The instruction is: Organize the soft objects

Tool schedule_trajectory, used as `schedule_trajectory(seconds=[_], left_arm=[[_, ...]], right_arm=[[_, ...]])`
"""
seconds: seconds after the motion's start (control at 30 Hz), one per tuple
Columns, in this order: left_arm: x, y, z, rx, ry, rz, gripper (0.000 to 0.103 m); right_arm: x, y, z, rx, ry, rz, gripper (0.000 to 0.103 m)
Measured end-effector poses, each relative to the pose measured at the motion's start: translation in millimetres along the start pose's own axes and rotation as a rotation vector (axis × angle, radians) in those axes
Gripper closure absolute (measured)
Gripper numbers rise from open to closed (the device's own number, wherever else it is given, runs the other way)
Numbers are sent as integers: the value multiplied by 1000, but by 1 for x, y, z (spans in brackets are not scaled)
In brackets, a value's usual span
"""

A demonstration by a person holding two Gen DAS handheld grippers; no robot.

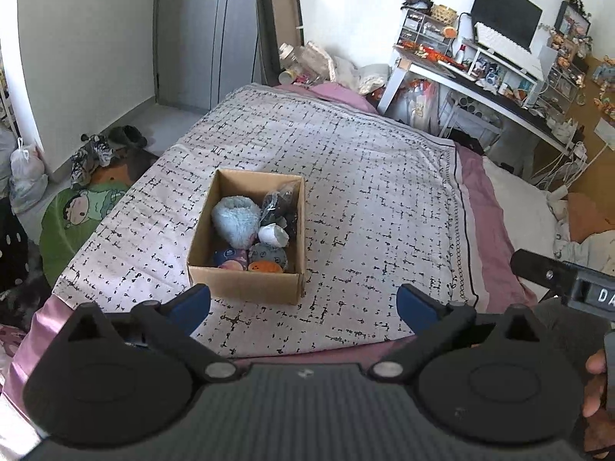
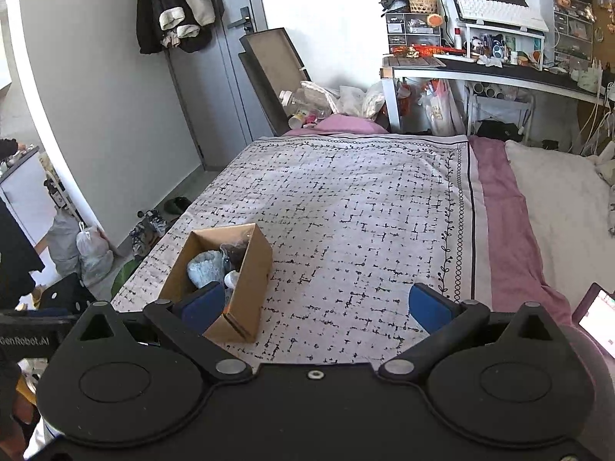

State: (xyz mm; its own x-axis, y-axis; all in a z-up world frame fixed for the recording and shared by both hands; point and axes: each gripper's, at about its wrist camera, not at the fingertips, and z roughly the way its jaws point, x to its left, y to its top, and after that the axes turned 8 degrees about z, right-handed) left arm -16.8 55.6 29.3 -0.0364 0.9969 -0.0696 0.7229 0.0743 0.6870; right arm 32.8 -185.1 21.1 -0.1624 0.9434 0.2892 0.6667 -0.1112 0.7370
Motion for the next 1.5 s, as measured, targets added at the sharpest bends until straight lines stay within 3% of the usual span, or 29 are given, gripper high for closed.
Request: schedule_trajectory(seconds=[0.5,1.5], left_arm=[[-23,-14,-17,-39,9,10,1],[-33,-24,-18,-26,30,4,1]], right_arm=[[-2,-15,-15,4,13,-49,0],[-11,-24,-21,15,1,-59,0]])
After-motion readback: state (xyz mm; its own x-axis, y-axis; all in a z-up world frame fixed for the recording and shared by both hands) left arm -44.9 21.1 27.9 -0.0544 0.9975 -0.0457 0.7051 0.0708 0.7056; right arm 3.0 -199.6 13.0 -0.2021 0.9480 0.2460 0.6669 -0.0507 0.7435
